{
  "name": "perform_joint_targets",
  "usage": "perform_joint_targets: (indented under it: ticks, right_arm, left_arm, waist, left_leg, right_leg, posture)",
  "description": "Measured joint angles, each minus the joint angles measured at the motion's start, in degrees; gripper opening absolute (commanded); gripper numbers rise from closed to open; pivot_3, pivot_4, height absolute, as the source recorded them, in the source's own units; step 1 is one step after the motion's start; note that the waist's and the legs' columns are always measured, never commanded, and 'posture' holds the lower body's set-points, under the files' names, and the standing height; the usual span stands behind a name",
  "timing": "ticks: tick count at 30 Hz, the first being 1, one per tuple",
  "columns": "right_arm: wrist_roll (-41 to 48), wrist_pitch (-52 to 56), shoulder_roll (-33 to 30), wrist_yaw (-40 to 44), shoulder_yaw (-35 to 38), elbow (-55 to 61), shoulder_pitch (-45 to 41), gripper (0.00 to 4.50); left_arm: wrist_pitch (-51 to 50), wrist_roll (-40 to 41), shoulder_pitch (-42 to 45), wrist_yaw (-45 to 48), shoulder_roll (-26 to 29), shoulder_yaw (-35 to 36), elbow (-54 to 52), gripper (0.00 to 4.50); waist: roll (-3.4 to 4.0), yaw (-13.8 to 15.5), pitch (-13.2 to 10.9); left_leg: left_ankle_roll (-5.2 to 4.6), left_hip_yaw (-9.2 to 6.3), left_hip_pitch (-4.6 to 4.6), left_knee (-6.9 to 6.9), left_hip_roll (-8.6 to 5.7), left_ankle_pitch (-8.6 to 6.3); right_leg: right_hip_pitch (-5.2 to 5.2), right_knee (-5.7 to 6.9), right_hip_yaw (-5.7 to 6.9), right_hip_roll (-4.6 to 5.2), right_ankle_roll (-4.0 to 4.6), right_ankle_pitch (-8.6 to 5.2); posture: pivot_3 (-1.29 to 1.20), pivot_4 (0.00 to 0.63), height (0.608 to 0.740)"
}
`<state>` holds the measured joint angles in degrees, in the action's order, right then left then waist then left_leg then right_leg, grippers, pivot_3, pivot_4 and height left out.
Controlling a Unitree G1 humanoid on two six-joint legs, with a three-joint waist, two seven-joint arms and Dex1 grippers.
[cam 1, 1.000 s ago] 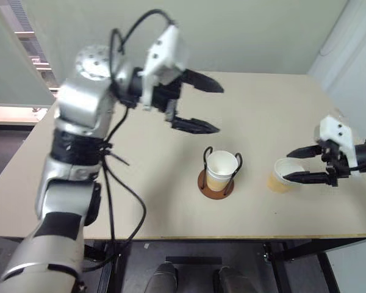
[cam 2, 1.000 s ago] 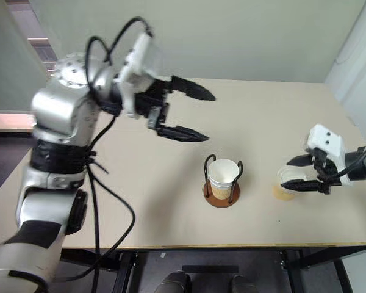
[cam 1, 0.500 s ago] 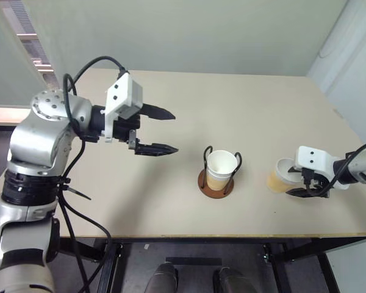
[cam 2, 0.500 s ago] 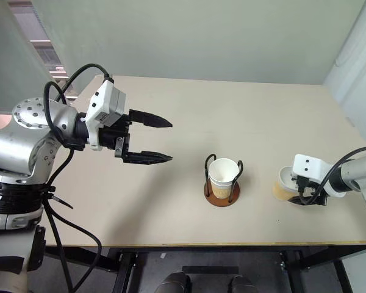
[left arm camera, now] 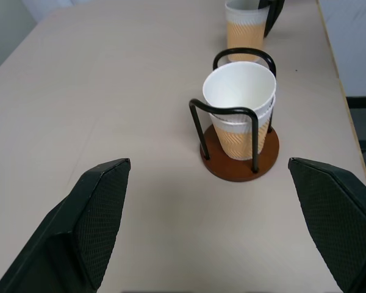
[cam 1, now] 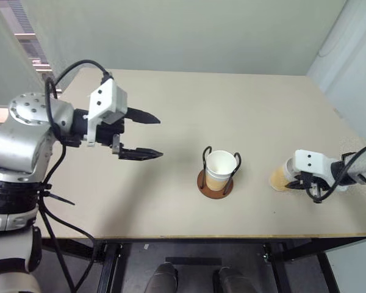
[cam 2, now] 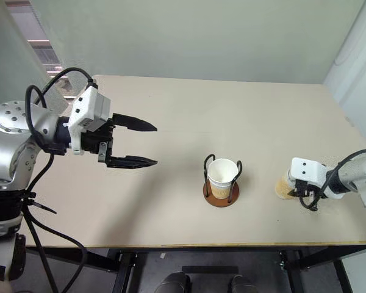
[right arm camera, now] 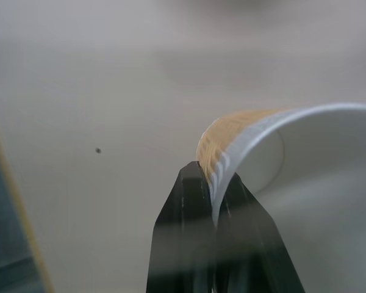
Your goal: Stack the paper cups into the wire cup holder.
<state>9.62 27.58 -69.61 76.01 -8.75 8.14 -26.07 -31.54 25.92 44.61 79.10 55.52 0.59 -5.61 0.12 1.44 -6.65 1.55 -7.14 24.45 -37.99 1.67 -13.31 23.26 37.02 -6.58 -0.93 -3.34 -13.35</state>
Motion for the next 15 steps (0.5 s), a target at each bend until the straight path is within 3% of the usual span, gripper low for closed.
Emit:
perform_joint_targets:
  ticks: [6, 15]
  right_arm:
    - [3.87, 0.74, -0.96, 9.27, 0.57, 3.22, -19.96, 0.03]
    - [2.25, -2.62, 9.83, 16.13, -11.99, 3.29, -37.31, 0.03]
  left_arm:
    - [1.76, 0.21, -0.4, 2.32, 0.13, -0.07, 0.84, 4.5]
    - [2.87, -0.08, -0.21, 3.4, -0.01, -1.45, 1.78, 4.5]
  waist:
    - [0.02, -0.59, -0.01]
    - [0.02, -0.91, -0.01]
  left_leg:
    - [0.0, 0.0, 0.01, 0.1, 0.07, 0.0]
    - [0.04, -0.14, 0.18, 0.3, 0.11, 0.03]
  right_leg:
    - [0.15, 0.06, 0.01, -0.07, 0.21, -0.07]
    - [0.47, 0.17, 0.13, -0.1, 0.34, -0.1]
  posture:
    - [0.0, 0.15, 0.74]
    - [0.0, 0.15, 0.74]
